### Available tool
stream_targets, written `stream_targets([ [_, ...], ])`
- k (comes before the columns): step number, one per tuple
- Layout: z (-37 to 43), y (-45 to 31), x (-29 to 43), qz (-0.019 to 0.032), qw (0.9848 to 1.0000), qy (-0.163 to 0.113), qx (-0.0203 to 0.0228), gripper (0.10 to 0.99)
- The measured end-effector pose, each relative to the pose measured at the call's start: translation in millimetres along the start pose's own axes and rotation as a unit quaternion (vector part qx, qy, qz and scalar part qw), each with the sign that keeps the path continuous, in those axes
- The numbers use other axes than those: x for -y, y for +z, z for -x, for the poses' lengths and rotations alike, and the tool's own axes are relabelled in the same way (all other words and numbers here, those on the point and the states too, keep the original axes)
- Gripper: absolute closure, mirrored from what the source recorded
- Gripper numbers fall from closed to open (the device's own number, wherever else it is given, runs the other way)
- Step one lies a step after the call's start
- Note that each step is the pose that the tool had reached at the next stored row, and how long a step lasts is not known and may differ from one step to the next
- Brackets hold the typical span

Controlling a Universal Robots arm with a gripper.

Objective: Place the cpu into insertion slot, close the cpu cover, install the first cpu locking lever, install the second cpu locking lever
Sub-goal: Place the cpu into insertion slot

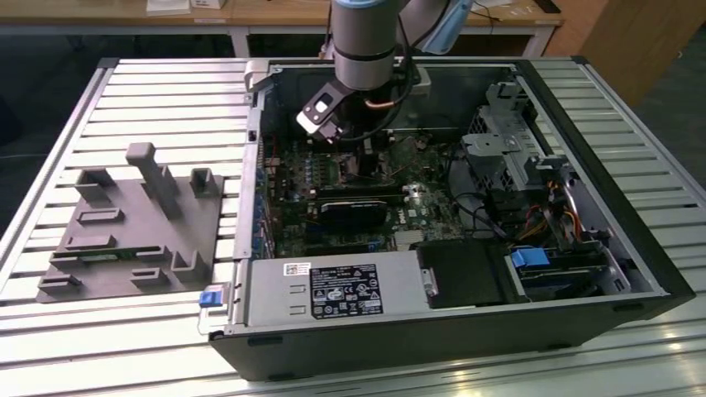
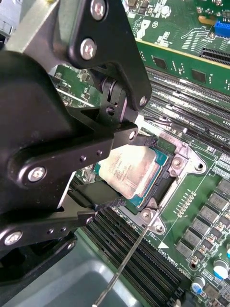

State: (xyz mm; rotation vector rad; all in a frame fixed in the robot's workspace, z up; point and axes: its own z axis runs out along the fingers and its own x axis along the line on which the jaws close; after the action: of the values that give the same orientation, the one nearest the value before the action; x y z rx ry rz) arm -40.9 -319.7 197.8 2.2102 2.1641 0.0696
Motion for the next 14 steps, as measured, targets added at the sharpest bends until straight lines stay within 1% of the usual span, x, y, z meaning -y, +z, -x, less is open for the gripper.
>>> stream_targets([
  [3,-0.1,1.5,0.2,-0.0001,1.0,0.0,0.0001,0.545],
  [14,-0.1,2.6,0.0,-0.0001,1.0,0.0,0.0001,0.545],
])
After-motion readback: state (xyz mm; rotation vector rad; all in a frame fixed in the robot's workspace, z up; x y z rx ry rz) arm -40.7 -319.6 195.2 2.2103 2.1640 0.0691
